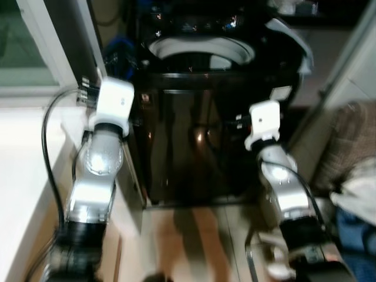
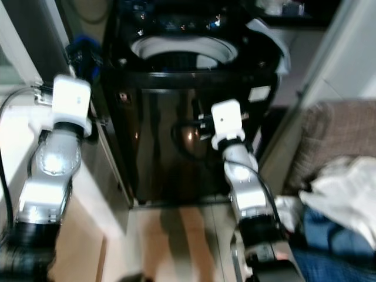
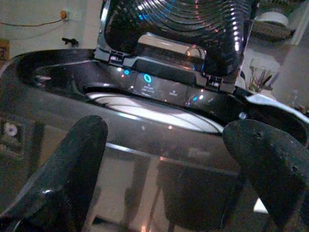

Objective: Clothes washing

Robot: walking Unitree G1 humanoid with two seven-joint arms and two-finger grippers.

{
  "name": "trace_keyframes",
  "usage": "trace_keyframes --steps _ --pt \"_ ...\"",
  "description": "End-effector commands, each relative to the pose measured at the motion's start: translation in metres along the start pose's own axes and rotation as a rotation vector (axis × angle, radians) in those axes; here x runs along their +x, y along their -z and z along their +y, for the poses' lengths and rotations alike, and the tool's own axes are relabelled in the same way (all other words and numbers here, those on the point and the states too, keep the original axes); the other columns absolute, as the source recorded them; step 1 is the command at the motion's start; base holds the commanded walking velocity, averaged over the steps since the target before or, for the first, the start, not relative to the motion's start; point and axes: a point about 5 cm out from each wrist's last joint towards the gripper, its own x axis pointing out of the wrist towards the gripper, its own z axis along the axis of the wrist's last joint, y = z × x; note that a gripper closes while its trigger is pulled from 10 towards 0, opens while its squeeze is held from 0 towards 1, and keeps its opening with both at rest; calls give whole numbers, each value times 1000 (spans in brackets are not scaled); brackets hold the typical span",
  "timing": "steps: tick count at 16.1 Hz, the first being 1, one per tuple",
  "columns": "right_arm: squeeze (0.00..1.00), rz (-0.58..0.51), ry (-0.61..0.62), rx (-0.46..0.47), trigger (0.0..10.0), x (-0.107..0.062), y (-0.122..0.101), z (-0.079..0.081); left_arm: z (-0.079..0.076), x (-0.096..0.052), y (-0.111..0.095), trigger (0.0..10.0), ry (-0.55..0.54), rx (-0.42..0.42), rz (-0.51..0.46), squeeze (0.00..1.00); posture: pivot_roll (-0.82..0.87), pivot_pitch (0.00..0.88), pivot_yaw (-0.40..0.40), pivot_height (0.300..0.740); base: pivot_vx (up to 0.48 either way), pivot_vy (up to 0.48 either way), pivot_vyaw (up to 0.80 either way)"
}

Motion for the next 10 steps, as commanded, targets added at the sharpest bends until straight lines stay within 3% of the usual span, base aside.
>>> trace_keyframes --steps 1,2,3,4,6,7,8,10 --pt "0 -48 22 -25 10000 3 -12 -10 -5 10 -20 0 44 -10 -90 0 -4 25 -10 740 472 0 0" --pt "0 -83 31 -17 10000 7 -24 -14 3 38 -46 0 85 16 -171 0 -14 24 0 740 472 0 0" --pt "0 -91 34 -12 10000 8 -27 -16 7 47 -53 0 89 22 -189 0 -17 24 3 740 472 0 0" --pt "0 -92 39 8 10000 7 -28 -20 14 66 -65 0 112 44 -212 0 -38 24 21 740 472 0 0" --pt "0 -77 40 47 10000 -2 -26 -25 13 92 -75 0 186 63 -212 0 -64 29 51 740 472 0 0" --pt "0 -79 38 53 10000 -3 -27 -26 12 94 -76 0 201 59 -206 0 -64 29 51 740 472 0 0" --pt "0 -76 27 59 10000 -5 -28 -26 9 99 -75 0 221 53 -185 0 -75 35 66 740 480 0 0" --pt "0 -74 -35 83 10000 -17 -38 -24 4 116 -60 0 297 9 -20 0 -124 63 118 740 480 0 0"
